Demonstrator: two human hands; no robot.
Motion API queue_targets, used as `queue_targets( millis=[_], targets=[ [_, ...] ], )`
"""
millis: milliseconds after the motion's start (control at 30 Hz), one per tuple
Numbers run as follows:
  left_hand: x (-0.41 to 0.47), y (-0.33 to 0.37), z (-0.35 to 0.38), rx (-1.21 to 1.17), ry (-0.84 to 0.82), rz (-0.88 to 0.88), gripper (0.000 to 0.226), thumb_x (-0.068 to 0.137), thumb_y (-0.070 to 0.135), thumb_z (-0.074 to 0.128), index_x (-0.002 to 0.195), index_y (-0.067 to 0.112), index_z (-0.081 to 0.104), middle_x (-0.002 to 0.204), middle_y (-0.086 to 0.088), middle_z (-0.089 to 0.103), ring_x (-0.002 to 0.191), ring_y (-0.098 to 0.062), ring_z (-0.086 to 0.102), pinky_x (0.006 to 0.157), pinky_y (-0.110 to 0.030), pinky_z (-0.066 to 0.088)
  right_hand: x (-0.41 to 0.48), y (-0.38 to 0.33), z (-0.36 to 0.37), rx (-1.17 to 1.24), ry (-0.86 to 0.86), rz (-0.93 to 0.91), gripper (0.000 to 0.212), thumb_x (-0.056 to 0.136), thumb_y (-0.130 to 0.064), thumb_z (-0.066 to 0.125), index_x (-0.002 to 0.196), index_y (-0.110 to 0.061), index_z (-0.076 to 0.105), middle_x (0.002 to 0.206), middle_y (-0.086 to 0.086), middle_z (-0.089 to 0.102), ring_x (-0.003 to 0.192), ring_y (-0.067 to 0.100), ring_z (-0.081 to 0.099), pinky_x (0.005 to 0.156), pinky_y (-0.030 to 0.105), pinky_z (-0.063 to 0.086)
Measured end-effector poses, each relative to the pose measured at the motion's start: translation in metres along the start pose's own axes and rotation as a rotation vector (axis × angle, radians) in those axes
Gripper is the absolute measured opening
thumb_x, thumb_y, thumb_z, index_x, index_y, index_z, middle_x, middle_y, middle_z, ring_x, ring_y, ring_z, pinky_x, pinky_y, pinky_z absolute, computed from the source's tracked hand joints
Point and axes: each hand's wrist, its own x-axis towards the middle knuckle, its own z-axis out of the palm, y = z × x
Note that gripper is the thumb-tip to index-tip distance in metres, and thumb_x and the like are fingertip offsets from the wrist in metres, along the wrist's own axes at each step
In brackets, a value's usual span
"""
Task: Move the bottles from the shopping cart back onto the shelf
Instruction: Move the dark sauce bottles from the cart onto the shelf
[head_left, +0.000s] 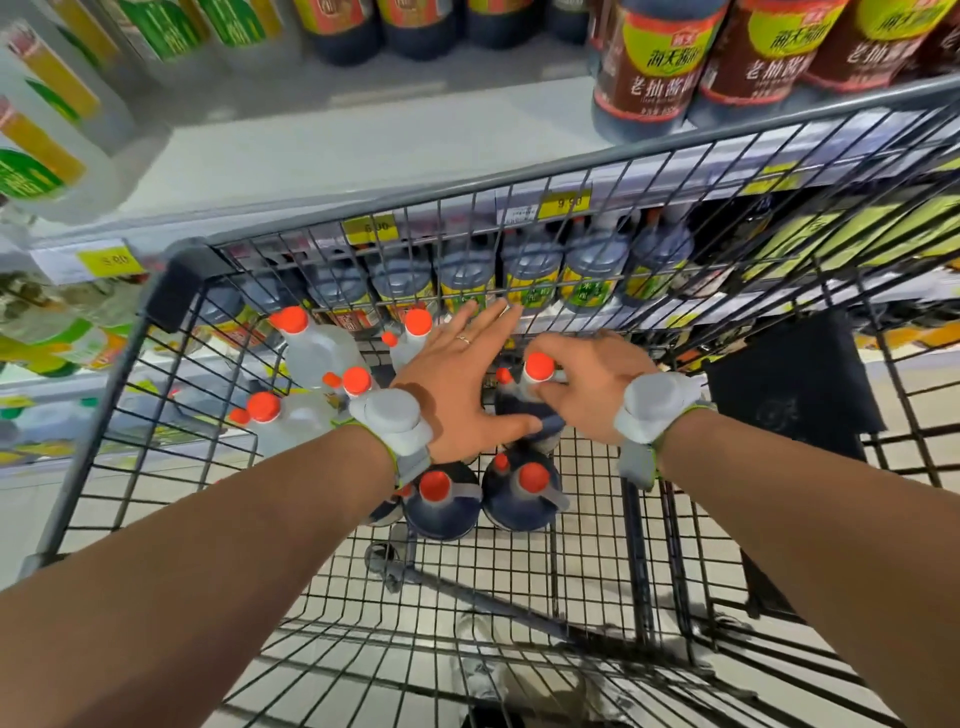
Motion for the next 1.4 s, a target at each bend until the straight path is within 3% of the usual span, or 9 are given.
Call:
queue_targets(
  millis=[100,233,367,633,767,933,1100,1267,1400],
  targets=[
    [-0.001,0.009,-0.011,-0.206,0.008,-0.046,0.115,0.075,0.060,0.080,0.160,0.044,0.003,0.170,0.013,0.009,0.155,-0.008,0.007,0.125,-0.031,0.016,-0.001,-0.005,-0.026,0.084,0.018,0.014,0.014,0.092,-0.040,0.058,0.104,-0.034,0.054,0.088,-0.004,0.066,0.084,0.028,0.061,0.081,0.039,0.051],
    [0.006,0.017,-0.027,-0.494,0.076,-0.132,0.109,0.068,0.039,0.093,0.155,0.045,0.028,0.158,0.012,0.041,0.143,-0.007,0.039,0.112,-0.024,0.033,0.000,-0.017,-0.065,0.204,0.118,-0.049,0.016,0.091,-0.032,0.065,0.106,-0.034,0.062,0.101,-0.008,0.071,0.099,0.023,0.065,0.087,0.041,0.052],
    [0.015,0.022,-0.053,-0.596,0.100,-0.137,0.072,0.057,0.040,0.096,0.117,0.052,0.058,0.123,0.015,0.068,0.115,-0.008,0.065,0.098,-0.029,0.053,0.005,-0.036,-0.101,0.310,0.285,-0.168,0.024,0.086,-0.027,0.074,0.109,-0.026,0.068,0.106,-0.002,0.072,0.105,0.022,0.066,0.093,0.042,0.051],
    [0.019,0.036,-0.118,-0.501,0.187,-0.105,0.048,0.064,0.030,0.096,0.105,0.033,0.071,0.087,0.020,0.073,0.073,0.010,0.066,0.062,-0.010,0.049,0.021,-0.068,-0.152,0.387,0.389,-0.237,0.017,0.085,-0.028,0.073,0.101,-0.030,0.066,0.096,-0.012,0.070,0.096,0.011,0.065,0.088,0.038,0.052],
    [0.016,0.047,-0.144,-0.541,0.287,-0.067,0.042,0.065,0.024,0.096,0.096,0.036,0.070,0.093,0.014,0.077,0.084,0.002,0.071,0.070,-0.015,0.057,0.028,-0.080,-0.171,0.477,0.440,-0.258,0.021,0.088,-0.028,0.073,0.107,-0.030,0.065,0.101,-0.021,0.067,0.099,-0.010,0.060,0.090,0.019,0.047],
    [0.020,0.059,-0.173,-0.576,0.345,-0.002,0.036,0.074,0.014,0.090,0.099,0.029,0.070,0.089,0.021,0.072,0.077,0.015,0.066,0.064,-0.005,0.047,0.036,-0.088,-0.186,0.613,0.467,-0.230,0.055,0.081,-0.065,0.056,0.130,-0.041,0.052,0.126,-0.015,0.065,0.122,0.004,0.057,0.104,0.041,0.048],
    [0.032,0.052,-0.201,-0.769,0.413,-0.076,0.042,0.060,0.030,0.095,0.096,0.029,0.074,0.097,0.007,0.080,0.090,-0.015,0.076,0.076,-0.036,0.061,0.033,-0.067,-0.177,0.586,0.469,-0.142,0.078,0.083,-0.075,0.045,0.149,-0.036,0.033,0.153,-0.009,0.042,0.142,0.014,0.038,0.114,0.047,0.037],
    [0.053,0.051,-0.231,-0.937,0.478,-0.172,0.022,0.080,0.012,0.083,0.099,0.013,0.072,0.092,-0.004,0.079,0.080,-0.022,0.075,0.058,-0.033,0.059,0.026,-0.050,-0.163,0.445,0.348,-0.036,0.084,0.080,-0.076,0.041,0.154,-0.041,0.019,0.164,-0.008,0.020,0.150,0.020,0.022,0.116,0.050,0.033],
    [0.076,0.055,-0.249,-0.922,0.557,-0.162,0.028,0.080,0.012,0.084,0.106,0.012,0.073,0.097,-0.007,0.078,0.084,-0.025,0.075,0.068,-0.043,0.064,0.032,-0.042,-0.158,0.275,0.326,-0.084,0.077,0.094,-0.059,0.049,0.157,-0.036,0.012,0.165,-0.009,0.015,0.151,0.016,0.016,0.122,0.040,0.021]
  ],
)
